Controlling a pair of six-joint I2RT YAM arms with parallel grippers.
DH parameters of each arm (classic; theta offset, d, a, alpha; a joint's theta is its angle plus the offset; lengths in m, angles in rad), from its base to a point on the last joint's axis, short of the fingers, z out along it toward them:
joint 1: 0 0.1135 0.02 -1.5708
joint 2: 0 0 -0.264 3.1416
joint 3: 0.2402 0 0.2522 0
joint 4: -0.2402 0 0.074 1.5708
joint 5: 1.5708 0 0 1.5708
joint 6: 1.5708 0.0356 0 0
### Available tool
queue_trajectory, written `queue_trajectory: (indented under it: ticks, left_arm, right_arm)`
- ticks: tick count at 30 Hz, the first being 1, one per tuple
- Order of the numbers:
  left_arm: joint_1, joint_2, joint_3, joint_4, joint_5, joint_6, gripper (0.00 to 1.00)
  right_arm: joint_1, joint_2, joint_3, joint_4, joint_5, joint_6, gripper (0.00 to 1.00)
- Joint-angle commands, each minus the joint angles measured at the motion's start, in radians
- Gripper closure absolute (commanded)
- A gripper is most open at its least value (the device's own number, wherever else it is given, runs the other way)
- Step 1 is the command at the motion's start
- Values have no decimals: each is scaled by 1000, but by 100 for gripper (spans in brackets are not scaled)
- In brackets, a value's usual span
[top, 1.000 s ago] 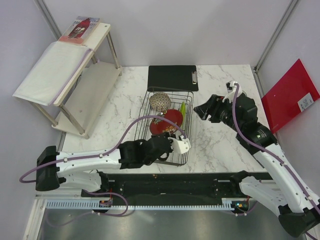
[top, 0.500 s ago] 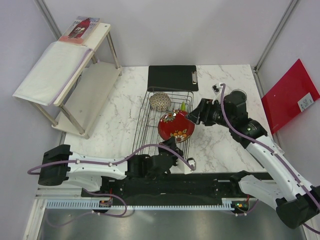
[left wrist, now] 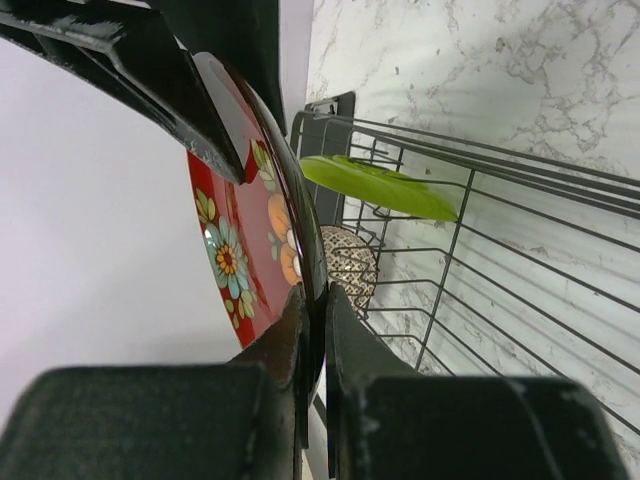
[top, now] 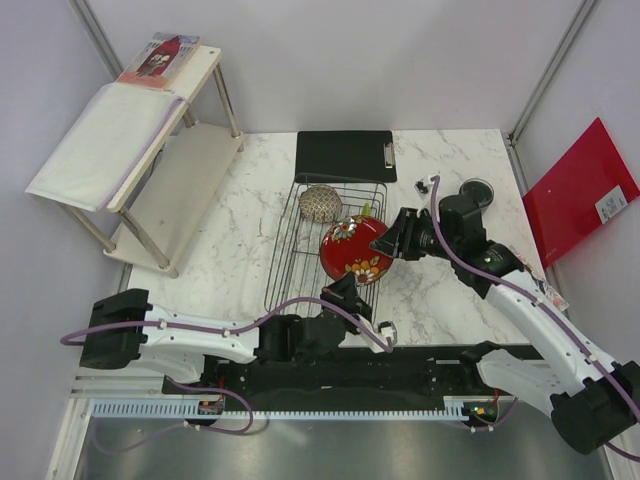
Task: Unload the mixed dishes from the dish rack
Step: Pick up the plate from the dish rack, then place the plate at the center of the board.
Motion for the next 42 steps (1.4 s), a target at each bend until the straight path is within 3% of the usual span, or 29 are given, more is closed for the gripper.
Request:
queue_trajectory:
  ticks: [1, 3, 5, 7, 8, 9, 12, 13, 15, 17, 18, 21, 27, 33, 38, 42]
  left_arm:
    - [-24, 6, 13, 134, -50, 59, 98]
    - [-30, 12, 16, 140, -60, 53, 98]
    - [-30, 23, 20, 163, -79, 48, 98]
    - [-30, 29, 22, 181, -125, 53, 89]
    - [-30, 35, 25, 199, -137, 56, 82]
    - [-29, 32, 28, 207, -160, 55, 61]
    - [-22, 20, 53, 220, -207, 4, 32]
    - [-19, 11, 63, 215, -223, -25, 11]
    - [7, -35, 123, 85, -237, -191, 3]
    - [34, -77, 195, -71, -215, -350, 1]
    - [72, -127, 215, -195, -185, -504, 1]
    - [173, -205, 249, -369, -116, -760, 1]
    - [361, -397, 197, -492, 42, -1120, 1]
    - [389, -473, 129, -512, 108, -1231, 1]
    - [390, -485, 99, -526, 140, -1271, 1]
    - [390, -491, 77, -526, 174, -1308, 1]
  right_arm:
    - [1, -3, -43, 74, -42, 14, 65]
    - [1, -11, -64, 99, -39, 26, 86]
    - [-1, -37, -70, 97, 7, 31, 99]
    - [1, -74, -73, 96, 46, 29, 100]
    - [1, -88, -72, 91, 67, 29, 100]
    - [1, -101, -63, 71, 119, 28, 100]
    - [-1, -143, -27, 2, 275, 20, 100]
    - [-1, -158, -17, -19, 318, 18, 100]
    - [-7, -174, 15, -73, 400, 6, 100]
    - [-25, -195, 46, -105, 501, 1, 100]
    - [-36, -203, 54, -133, 532, -2, 100]
    - [-94, -224, 68, -170, 627, 8, 100]
    - [-292, -203, -35, -171, 581, 81, 100]
    - [-464, -175, -277, 6, 388, 241, 100]
    - [-489, -123, -406, 171, 314, 328, 100]
    - [-490, -47, -412, 235, 333, 336, 100]
